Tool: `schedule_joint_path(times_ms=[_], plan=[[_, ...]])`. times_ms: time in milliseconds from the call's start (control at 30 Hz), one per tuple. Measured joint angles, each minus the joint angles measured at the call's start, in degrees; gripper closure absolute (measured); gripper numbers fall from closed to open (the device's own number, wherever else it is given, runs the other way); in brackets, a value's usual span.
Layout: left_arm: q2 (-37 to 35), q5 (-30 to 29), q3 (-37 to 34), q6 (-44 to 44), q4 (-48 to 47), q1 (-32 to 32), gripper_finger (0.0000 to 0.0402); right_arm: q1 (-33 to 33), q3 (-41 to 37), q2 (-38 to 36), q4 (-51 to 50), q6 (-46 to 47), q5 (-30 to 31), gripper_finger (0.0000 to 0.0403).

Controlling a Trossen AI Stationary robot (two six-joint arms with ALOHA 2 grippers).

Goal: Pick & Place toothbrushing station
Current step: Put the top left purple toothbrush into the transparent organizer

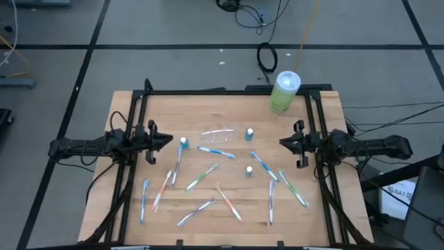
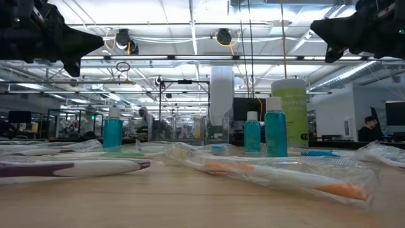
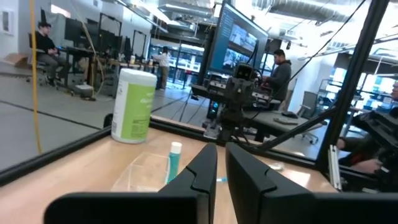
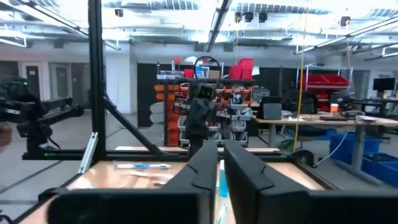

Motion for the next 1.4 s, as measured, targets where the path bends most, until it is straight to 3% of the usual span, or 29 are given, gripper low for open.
schedule_joint_path(times_ms=[333, 500, 600, 733, 933, 1167, 1400], plan=[[0.0, -2.4, 0.0, 2.2, 0.1, 0.0, 0.0257, 0.7, 0.2, 17.3, 19.3, 1.6, 1.5, 0.0265], [0.1, -2.4, 2.2, 3.4, -0.4, 0.0, 0.0244, 0.7, 4.9, 24.8, 18.3, 1.6, 1.5, 0.0245], [1.3, -2.1, 6.7, 5.3, -2.1, -0.1, 0.0249, 0.7, 8.4, 28.5, 17.9, 1.3, 1.4, 0.0243], [6.1, -0.2, 15.6, 4.7, -11.5, -0.1, 0.0253, 0.7, 10.1, 32.0, 17.0, -1.3, 1.3, 0.0246], [21.1, -2.2, 31.3, 0.4, -31.5, -2.0, 0.0254, -0.1, 11.0, 32.7, 19.3, -4.8, 1.5, 0.0245], [36.4, -1.7, 47.7, -11.2, -52.3, -5.0, 0.0254, -0.6, 11.2, 32.5, 20.6, -8.7, 1.5, 0.0249], [44.8, -1.2, 48.4, -34.6, -62.9, -8.7, 0.0254, -0.6, 11.2, 32.5, 20.8, -9.6, 1.5, 0.0246]])
